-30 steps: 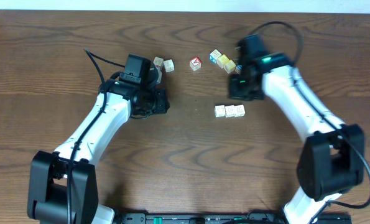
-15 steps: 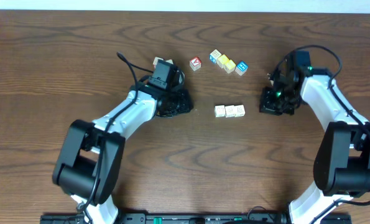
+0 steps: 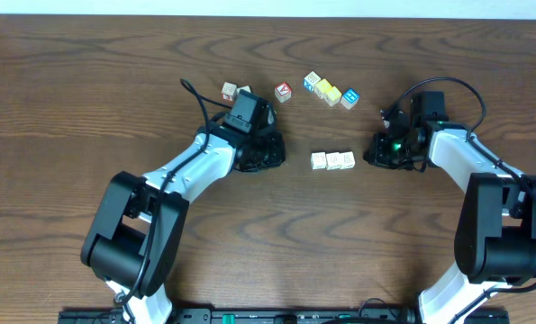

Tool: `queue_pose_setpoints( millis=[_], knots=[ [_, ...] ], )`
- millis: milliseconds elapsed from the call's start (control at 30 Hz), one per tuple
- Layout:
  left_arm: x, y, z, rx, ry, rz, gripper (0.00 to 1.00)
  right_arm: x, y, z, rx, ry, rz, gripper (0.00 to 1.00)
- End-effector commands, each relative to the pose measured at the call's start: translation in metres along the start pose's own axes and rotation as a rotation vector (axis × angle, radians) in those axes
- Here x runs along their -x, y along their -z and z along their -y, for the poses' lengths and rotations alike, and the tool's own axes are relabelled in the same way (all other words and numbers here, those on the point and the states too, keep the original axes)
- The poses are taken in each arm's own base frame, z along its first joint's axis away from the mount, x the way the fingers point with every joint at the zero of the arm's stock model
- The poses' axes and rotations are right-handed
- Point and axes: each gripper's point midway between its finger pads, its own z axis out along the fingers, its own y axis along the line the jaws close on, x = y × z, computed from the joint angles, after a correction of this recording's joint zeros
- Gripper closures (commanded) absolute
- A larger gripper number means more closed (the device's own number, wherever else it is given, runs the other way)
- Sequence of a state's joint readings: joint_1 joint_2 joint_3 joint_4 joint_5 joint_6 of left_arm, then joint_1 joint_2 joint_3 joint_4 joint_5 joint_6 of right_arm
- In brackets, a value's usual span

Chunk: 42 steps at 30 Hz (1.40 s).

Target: Lift 3 blocks

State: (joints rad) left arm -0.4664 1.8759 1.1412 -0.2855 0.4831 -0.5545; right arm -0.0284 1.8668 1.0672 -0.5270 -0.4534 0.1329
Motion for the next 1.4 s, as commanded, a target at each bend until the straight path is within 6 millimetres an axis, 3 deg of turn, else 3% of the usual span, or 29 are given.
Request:
queue_pose_setpoints(
  millis=[0,167,400,533,1000,1367],
  knots=[
    [-0.003,-0.004,-0.005,0.027,-0.003,0.008,0.93,0.002,0.002,-0.01,0.028,0.0,0.012,0.99],
    [-0.003,-0.014,-0.008,0.027,-0.001,-0.001,0.93,-0.001,-0.001,-0.017,0.032,0.011,0.0,0.99],
    [-0.019,-0.044,-0.003,-0.043,-0.014,-0.078,0.93,-0.006,-0.006,-0.028,0.038,0.015,-0.016,0.99],
    [-0.024,-0.05,-0.004,-0.035,-0.017,-0.095,0.92,-0.009,-0.009,-0.031,0.025,0.029,-0.025,0.99],
    [-0.023,-0.049,-0.01,-0.018,-0.076,-0.092,0.93,-0.013,-0.012,-0.035,0.002,-0.031,-0.035,0.99],
    [-0.004,-0.029,-0.054,0.035,0.036,-0.085,0.93,-0.017,-0.018,-0.041,-0.033,-0.054,-0.041,0.99]
  ],
)
